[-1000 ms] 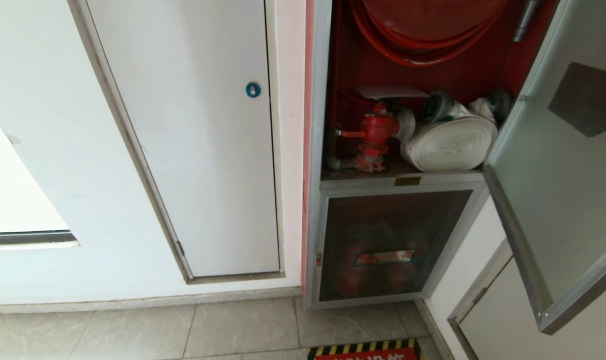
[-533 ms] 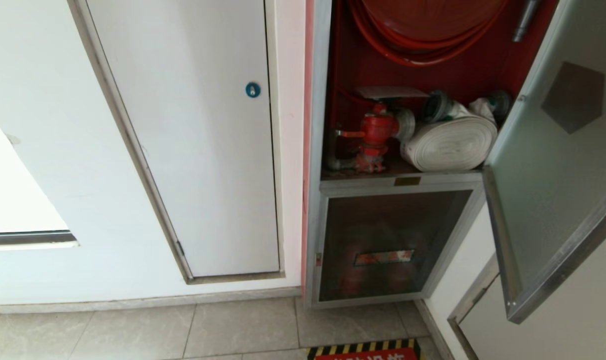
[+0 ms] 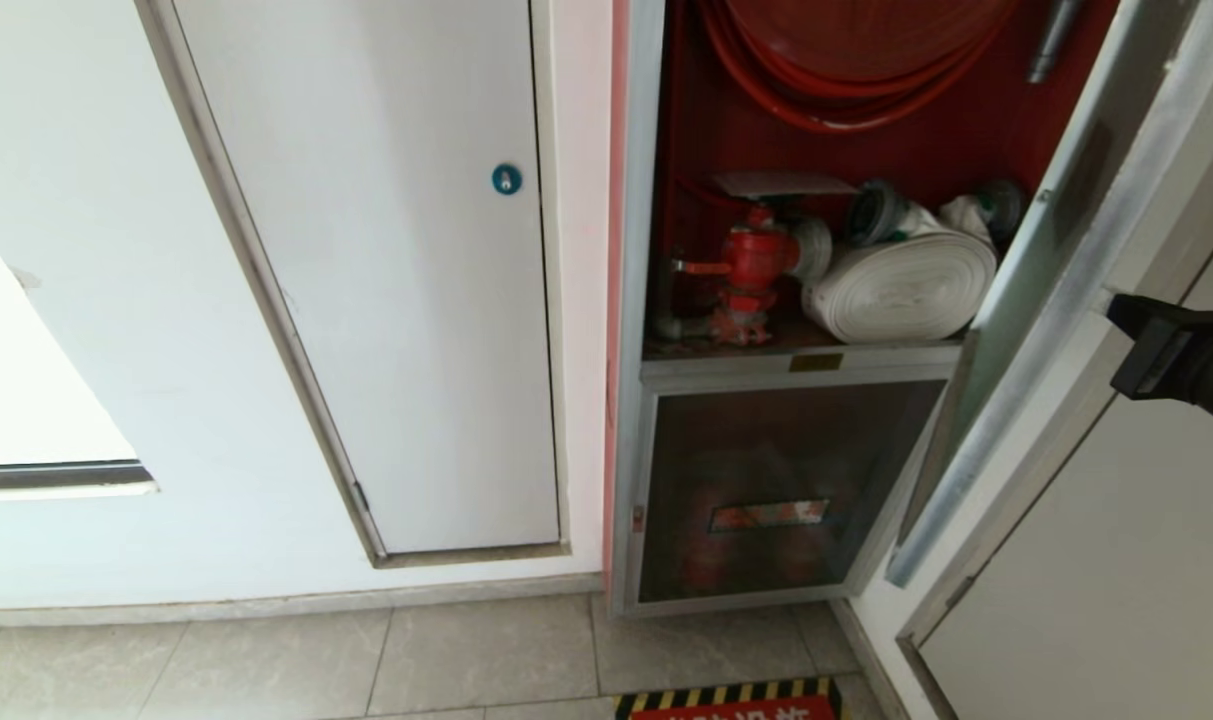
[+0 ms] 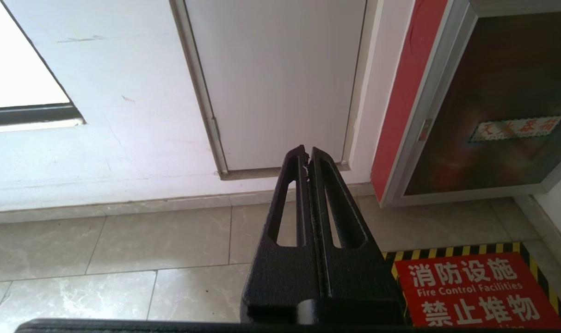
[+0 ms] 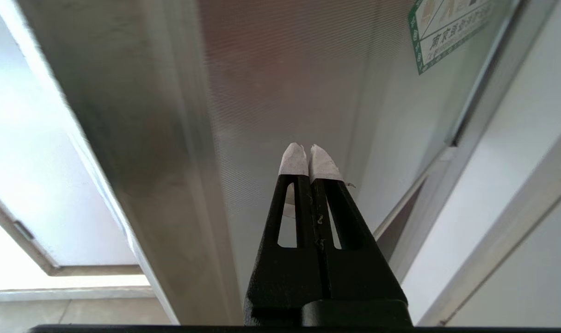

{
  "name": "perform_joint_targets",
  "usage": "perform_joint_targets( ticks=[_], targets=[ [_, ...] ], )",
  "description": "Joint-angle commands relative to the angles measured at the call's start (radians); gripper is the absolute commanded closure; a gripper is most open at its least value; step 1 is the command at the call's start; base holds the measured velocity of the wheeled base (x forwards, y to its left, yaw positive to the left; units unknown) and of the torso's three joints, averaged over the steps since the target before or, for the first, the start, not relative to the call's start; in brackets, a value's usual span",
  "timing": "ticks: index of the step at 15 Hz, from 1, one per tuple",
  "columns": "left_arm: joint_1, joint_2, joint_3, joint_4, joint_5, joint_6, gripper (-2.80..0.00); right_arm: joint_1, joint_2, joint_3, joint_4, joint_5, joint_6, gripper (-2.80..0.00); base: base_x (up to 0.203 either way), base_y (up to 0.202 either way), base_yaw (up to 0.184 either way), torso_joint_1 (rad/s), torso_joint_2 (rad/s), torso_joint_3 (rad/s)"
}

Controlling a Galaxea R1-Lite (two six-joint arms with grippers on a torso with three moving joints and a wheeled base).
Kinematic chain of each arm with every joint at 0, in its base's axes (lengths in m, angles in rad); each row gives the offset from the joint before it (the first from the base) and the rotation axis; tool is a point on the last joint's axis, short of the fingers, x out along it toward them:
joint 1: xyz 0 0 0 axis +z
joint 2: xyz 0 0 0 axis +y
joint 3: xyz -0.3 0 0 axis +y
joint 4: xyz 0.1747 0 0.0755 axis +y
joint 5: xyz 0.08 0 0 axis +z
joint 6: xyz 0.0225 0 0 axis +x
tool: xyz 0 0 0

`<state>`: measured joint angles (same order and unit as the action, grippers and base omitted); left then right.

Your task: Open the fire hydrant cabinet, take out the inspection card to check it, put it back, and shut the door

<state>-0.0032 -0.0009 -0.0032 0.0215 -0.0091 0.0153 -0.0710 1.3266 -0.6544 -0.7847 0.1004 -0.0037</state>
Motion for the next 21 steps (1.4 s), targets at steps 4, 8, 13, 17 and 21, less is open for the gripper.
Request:
perform_joint_targets(
  ticks=[4, 8, 13, 17, 21],
  targets=[
    [0.000, -0.001, 0.000, 0.000, 0.000, 0.000, 0.00, 0.081, 0.253, -0.197, -0.005, 0.001, 0.012, 0.00, 0.000, 0.000, 0.000, 0.000, 0.00, 0.000],
    [0.000, -0.001, 0.000, 0.000, 0.000, 0.000, 0.00, 0.104, 0.471, -0.449, -0.005, 0.022, 0.060, 0.00, 0.000, 0.000, 0.000, 0.000, 0.00, 0.000],
    [0.000, -0.001, 0.000, 0.001, 0.000, 0.000, 0.00, 0.132, 0.648, -0.677, 0.002, 0.042, 0.068, 0.00, 0.000, 0.000, 0.000, 0.000, 0.00, 0.000],
    [0.000, -0.001, 0.000, 0.000, 0.000, 0.000, 0.00, 0.162, 0.776, -0.871, 0.030, 0.044, 0.065, 0.00, 0.000, 0.000, 0.000, 0.000, 0.00, 0.000],
    [0.000, -0.001, 0.000, 0.000, 0.000, 0.000, 0.00, 0.170, 0.871, -1.022, 0.111, 0.040, 0.057, 0.00, 0.000, 0.000, 0.000, 0.000, 0.00, 0.000]
  ],
)
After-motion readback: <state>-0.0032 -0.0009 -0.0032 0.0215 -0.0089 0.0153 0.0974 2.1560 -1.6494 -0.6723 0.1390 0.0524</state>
